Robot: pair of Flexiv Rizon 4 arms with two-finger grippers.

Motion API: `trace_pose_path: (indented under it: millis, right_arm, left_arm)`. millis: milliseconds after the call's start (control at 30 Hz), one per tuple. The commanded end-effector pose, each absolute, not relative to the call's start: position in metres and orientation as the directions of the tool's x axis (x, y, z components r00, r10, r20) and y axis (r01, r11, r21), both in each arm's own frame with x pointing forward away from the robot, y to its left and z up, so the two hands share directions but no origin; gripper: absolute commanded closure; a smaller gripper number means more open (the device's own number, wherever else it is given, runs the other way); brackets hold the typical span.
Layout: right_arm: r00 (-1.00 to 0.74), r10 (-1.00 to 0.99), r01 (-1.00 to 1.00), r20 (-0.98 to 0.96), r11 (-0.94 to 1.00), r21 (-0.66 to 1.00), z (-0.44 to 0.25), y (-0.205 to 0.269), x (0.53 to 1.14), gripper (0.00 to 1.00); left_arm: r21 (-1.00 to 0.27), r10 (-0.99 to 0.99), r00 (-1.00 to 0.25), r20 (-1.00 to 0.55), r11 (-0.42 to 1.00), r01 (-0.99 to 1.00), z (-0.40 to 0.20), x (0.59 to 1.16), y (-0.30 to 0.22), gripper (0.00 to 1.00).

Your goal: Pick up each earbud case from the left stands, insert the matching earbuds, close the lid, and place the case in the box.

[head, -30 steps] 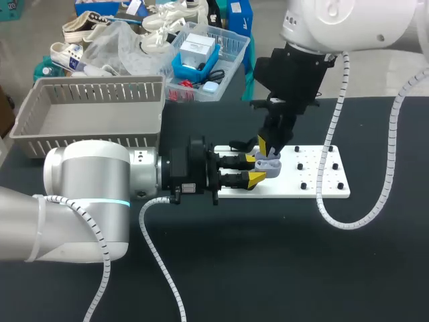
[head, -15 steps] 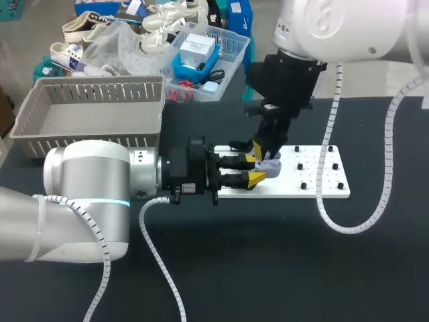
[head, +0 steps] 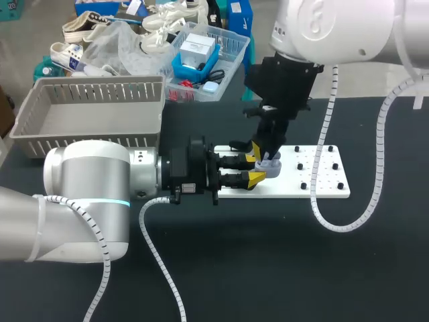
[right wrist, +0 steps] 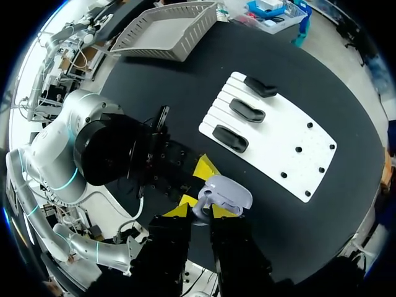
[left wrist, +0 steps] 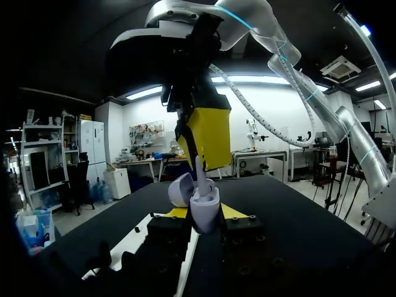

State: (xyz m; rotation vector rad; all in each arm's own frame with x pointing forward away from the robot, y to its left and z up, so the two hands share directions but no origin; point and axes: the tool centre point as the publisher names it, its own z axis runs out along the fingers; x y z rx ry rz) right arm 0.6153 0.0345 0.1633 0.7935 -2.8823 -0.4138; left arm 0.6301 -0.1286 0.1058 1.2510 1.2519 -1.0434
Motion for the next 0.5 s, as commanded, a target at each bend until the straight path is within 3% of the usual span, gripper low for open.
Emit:
trace_pose_path:
  millis: [33,500]
  right_arm:
    - [-0.855,-0.516,-0.483,0.042,0.825,0.294,0.1627,0.0341,0.6157,1.0]
    - [-0.856,-0.517,-0.491,0.014,0.821,0.291,0.1607,0.0315,0.6125,1.0]
  left_arm:
    - [0.087,0.094,0.079,-0.992,0.084,0.993,0.1054,0.6294,-0.1292,1.0]
    - [0.087,0.094,0.079,-0.992,0.084,0.993,0.1054,0.6294,-0.1292,1.0]
